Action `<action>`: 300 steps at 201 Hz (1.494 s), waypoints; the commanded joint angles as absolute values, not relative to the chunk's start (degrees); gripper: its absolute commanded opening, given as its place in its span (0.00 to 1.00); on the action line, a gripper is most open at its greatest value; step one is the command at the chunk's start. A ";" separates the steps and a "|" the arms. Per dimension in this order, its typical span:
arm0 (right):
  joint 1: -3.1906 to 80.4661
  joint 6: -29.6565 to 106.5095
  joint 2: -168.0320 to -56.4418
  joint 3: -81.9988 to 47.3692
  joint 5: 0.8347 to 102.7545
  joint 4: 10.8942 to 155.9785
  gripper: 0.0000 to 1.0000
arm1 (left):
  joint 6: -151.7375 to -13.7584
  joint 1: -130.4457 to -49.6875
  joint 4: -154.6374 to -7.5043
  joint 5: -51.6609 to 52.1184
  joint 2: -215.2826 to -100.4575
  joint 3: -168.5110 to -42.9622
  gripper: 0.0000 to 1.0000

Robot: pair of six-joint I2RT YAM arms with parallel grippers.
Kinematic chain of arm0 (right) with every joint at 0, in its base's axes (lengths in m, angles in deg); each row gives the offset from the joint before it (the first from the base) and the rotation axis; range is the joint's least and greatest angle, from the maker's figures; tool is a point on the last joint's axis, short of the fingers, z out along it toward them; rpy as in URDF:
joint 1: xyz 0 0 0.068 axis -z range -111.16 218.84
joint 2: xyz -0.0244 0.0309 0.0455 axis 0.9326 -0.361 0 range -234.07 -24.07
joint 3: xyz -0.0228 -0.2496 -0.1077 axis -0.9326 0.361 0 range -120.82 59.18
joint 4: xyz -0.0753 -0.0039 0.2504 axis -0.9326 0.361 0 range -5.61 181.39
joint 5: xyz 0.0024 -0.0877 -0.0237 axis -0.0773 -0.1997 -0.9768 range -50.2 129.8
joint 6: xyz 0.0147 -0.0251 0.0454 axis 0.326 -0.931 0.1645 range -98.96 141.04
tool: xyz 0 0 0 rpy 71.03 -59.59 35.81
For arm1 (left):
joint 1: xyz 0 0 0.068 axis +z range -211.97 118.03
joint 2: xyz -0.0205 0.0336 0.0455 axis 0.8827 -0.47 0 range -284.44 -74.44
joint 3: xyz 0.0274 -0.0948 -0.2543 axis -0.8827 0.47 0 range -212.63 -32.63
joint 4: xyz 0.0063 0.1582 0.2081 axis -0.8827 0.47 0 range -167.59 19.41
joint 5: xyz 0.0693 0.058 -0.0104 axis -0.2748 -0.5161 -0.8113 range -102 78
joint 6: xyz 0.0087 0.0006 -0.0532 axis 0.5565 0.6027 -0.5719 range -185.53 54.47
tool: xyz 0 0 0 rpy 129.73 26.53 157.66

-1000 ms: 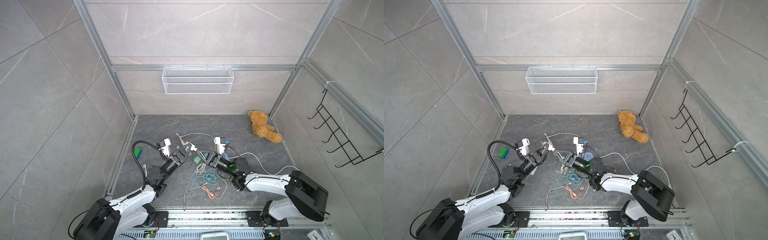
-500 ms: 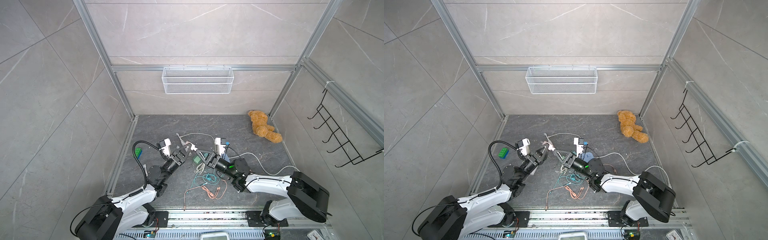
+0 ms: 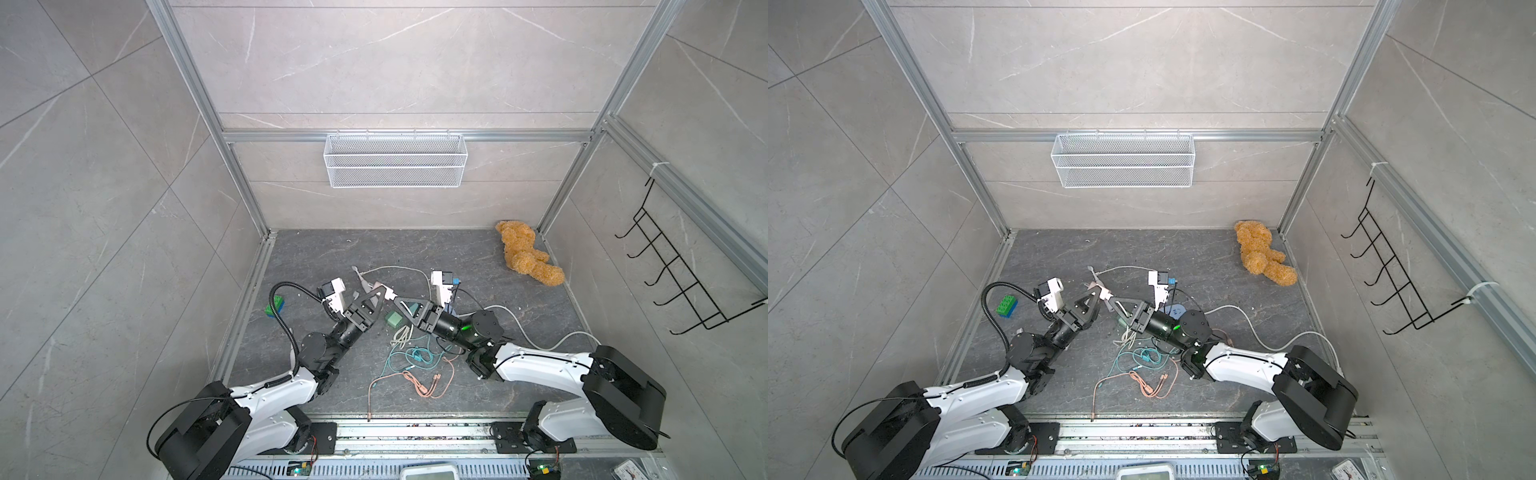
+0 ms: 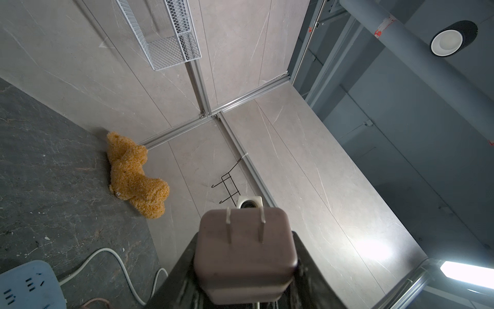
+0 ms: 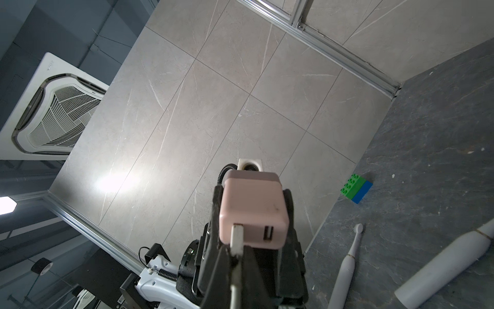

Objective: Charge the electric toothbrush
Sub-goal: Insert the charging cable into the plug.

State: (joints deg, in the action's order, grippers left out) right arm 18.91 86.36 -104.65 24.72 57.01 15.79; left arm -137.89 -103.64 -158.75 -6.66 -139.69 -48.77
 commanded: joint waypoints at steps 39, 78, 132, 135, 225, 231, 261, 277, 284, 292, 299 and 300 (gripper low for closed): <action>19.40 77.65 -100.47 22.03 58.32 27.10 0.17 | -134.09 -108.60 -155.13 1.54 -138.60 -50.25 0.00; 19.45 58.88 -91.37 25.94 54.62 40.31 0.46 | -137.97 -107.76 -135.27 -10.22 -129.69 -52.39 0.00; 18.36 32.52 -88.89 27.87 46.08 48.69 0.58 | -152.94 -102.02 -108.84 -13.30 -122.10 -57.63 0.00; 18.19 31.64 -89.53 27.69 45.82 48.52 0.59 | -153.82 -101.58 -108.38 -12.52 -122.34 -57.83 0.00; 17.56 28.73 -104.30 20.26 47.79 37.34 0.60 | -162.93 -96.95 -111.09 -1.16 -129.17 -58.70 0.00; 17.60 28.76 -105.07 19.84 48.04 37.05 0.60 | -163.12 -96.98 -111.63 -1.08 -129.49 -58.56 0.00; 17.56 28.83 -108.58 18.16 47.73 36.00 0.57 | -164.78 -96.90 -114.68 -0.31 -131.21 -57.89 0.00; 17.64 29.35 -109.86 17.80 47.23 35.23 0.57 | -164.93 -96.87 -115.53 -0.22 -131.42 -57.79 0.00; 17.68 29.41 -110.39 17.49 47.21 35.01 0.56 | -164.87 -96.87 -115.57 -0.13 -131.39 -57.78 0.00; 17.67 29.61 -110.86 17.08 47.47 34.99 0.54 | -164.90 -96.87 -115.42 -0.09 -131.39 -57.77 0.00; 17.69 29.70 -111.18 16.50 47.93 35.08 0.50 | -164.89 -96.86 -115.50 -0.08 -131.35 -57.77 0.00; 17.64 29.68 -111.22 16.44 47.99 35.08 0.49 | -164.87 -96.86 -115.53 -0.06 -131.42 -57.77 0.00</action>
